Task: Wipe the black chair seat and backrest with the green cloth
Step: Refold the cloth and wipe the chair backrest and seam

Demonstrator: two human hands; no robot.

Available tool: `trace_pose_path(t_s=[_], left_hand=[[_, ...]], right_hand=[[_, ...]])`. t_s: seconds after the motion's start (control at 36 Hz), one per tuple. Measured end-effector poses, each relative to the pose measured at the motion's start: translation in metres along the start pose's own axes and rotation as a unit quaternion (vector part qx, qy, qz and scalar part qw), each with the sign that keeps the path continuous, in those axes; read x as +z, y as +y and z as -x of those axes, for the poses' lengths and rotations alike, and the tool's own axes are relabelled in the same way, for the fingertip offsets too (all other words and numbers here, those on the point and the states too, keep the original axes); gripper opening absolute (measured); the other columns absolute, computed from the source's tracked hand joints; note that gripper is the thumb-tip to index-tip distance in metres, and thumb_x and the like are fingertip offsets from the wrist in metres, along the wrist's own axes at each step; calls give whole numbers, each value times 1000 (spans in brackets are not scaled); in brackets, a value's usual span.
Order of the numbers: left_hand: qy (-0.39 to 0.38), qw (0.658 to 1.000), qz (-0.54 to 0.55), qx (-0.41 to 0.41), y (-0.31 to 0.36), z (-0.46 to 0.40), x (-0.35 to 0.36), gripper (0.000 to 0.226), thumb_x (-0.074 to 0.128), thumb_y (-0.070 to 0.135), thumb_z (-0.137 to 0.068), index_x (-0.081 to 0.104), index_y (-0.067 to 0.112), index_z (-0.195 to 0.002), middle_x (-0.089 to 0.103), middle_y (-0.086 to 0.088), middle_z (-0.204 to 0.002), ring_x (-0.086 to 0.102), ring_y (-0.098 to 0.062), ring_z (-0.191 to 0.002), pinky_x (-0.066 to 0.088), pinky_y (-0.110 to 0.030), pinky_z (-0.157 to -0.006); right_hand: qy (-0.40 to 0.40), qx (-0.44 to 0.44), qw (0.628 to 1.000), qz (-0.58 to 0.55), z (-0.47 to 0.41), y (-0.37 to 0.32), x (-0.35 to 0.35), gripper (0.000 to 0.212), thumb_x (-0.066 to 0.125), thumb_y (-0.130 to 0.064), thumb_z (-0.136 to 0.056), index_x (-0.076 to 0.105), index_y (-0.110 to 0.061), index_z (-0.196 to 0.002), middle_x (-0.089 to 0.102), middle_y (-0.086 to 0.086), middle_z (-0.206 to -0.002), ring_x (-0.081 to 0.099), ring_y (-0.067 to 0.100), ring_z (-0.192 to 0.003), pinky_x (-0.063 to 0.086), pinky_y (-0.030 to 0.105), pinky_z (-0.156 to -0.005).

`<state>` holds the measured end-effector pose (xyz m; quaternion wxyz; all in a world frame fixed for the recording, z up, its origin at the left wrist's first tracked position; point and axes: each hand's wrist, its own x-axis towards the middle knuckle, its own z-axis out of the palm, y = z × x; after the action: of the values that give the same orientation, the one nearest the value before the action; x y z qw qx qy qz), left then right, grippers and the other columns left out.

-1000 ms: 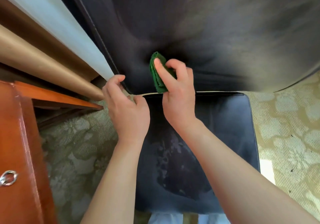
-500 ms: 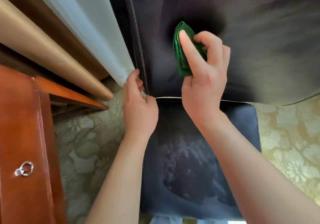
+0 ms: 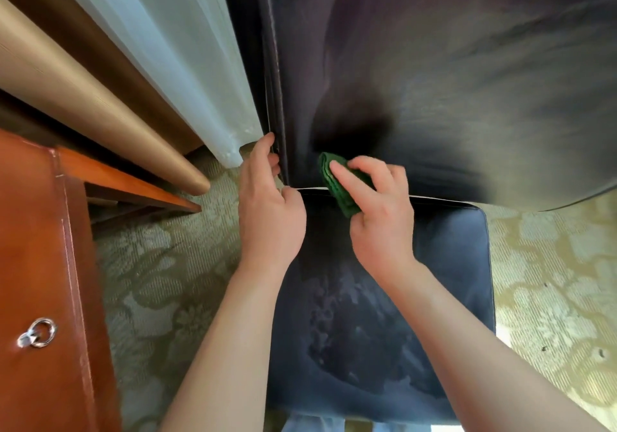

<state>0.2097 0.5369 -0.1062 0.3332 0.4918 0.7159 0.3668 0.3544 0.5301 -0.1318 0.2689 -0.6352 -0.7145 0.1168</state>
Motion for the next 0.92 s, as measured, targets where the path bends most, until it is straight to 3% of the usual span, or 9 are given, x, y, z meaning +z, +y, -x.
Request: trace_pose_path(t_s=[0.14, 0.22, 0.33, 0.42, 0.5, 0.56, 0.64, 0.78, 0.92], left_hand=[[1, 1000, -9, -2, 1, -3, 4, 72, 48, -9, -87, 37, 25, -149, 49, 3, -138, 52, -8, -125, 49, -38, -105], [0, 1000, -8, 5, 0, -4, 7, 74, 48, -10, -86, 37, 26, -150, 48, 4, -138, 52, -8, -126, 49, -38, -105], [12, 1000, 2, 14, -3, -6, 10, 73, 49, -8, -82, 40, 26, -146, 51, 3, -131, 55, -9, -120, 52, -40, -100], [11, 1000, -11, 4, -13, -4, 15, 72, 51, -5, -85, 37, 31, -145, 50, 5, -131, 52, -4, -119, 50, -36, -102], [-9, 999, -23, -35, -35, 1, 30, 70, 54, -1, -88, 33, 32, -145, 48, 6, -132, 51, -6, -118, 48, -31, -101], [-25, 996, -45, -74, -56, 6, 44, 67, 55, 1, -90, 32, 30, -146, 49, 6, -132, 51, -9, -120, 45, -28, -99], [-59, 987, -104, -110, -92, 13, 67, 59, 57, 7, -91, 39, 25, -145, 47, 0, -136, 50, -19, -126, 46, -41, -105], [-139, 952, -236, -139, -134, 23, 98, 53, 60, 16, -93, 47, 29, -143, 35, -5, -151, 38, -29, -136, 39, -51, -109], [-137, 944, -269, -136, -157, 16, 115, 64, 63, 21, -93, 37, 35, -150, 18, -5, -163, 20, -31, -149, 32, -57, -114]], right_hand=[[144, -22, 989, -32, -45, -18, -24, 71, 43, 15, -75, 60, -22, -133, 59, 4, -126, 49, 31, -102, 44, 35, -70], [104, -14, 994, -13, -46, -18, -9, 74, 46, 14, -75, 57, -27, -136, 58, 0, -125, 46, 27, -103, 44, 33, -62], [-28, -9, 1000, -6, -11, 5, 21, 75, 49, 11, -75, 55, -33, -135, 56, -5, -121, 45, 25, -103, 50, 35, -61], [-97, 66, 993, -18, 24, 37, 36, 76, 47, 10, -71, 58, -35, -132, 56, -9, -122, 46, 22, -106, 52, 37, -68], [-91, 177, 979, -47, 54, 83, 39, 73, 46, 8, -70, 62, -31, -129, 60, -4, -121, 53, 27, -106, 51, 40, -85], [-71, 280, 955, -65, 67, 116, 34, 67, 44, 6, -73, 63, -25, -130, 61, 2, -122, 57, 28, -110, 46, 32, -94], [-50, 380, 922, -50, 80, 157, 28, 58, 41, -7, -79, 61, -24, -131, 61, 6, -120, 57, 25, -111, 39, 22, -94], [5, 450, 893, -19, 90, 203, 27, 50, 44, -3, -88, 61, -20, -132, 60, 9, -120, 57, 28, -110, 37, 22, -87], [40, 446, 894, 32, 91, 234, 39, 49, 43, -4, -85, 61, -14, -130, 55, 16, -116, 56, 32, -104, 38, 27, -85]])
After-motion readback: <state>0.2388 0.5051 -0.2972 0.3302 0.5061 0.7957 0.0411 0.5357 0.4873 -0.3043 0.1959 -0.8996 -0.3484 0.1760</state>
